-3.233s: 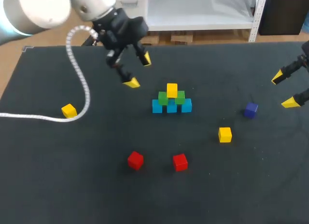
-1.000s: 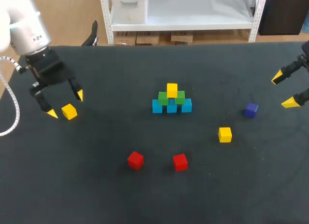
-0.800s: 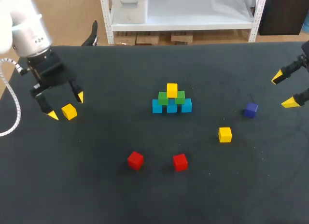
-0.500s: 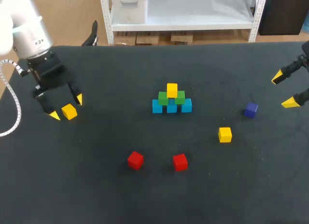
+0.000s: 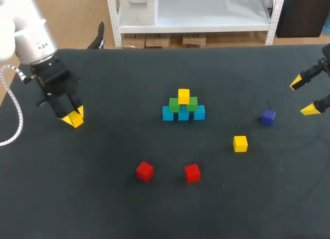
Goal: Place the blue cubes, place green cubes on the blue cubes, place the yellow cubes on the green cubes, then place the red cubes on the yellow cubes, and place purple cube on the red cubes.
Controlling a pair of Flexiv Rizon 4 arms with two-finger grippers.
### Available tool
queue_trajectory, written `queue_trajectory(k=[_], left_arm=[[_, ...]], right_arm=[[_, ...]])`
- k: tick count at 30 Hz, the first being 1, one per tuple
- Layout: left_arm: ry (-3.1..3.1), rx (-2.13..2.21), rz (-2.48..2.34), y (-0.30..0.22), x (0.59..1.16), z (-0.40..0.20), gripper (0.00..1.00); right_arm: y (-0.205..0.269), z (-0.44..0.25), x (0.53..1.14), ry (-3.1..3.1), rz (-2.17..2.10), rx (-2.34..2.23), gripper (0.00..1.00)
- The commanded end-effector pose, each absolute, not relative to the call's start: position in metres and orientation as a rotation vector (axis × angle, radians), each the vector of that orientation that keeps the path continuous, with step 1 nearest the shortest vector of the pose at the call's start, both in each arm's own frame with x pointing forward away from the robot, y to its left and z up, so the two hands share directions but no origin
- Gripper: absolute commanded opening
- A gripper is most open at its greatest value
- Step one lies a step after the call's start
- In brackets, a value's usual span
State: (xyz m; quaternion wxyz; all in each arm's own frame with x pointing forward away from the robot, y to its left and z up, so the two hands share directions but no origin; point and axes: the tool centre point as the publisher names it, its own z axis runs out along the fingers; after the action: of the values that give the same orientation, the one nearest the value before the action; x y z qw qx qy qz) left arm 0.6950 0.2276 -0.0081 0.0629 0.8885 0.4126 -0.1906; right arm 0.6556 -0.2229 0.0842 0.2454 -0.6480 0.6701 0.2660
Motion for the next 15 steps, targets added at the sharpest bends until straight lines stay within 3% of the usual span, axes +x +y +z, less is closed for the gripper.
queue_trajectory(k=[1,15], left_arm=[[1.26,2.67,-0.557,0.229,0.69,-0.002,0.0],[1.523,2.427,-0.531,0.198,0.692,0.058,0.0]], right_arm=[[-0.223,0.084,0.656,1.826,0.728,-1.769,1.0],[-0.223,0.084,0.656,1.826,0.728,-1.769,1.0]])
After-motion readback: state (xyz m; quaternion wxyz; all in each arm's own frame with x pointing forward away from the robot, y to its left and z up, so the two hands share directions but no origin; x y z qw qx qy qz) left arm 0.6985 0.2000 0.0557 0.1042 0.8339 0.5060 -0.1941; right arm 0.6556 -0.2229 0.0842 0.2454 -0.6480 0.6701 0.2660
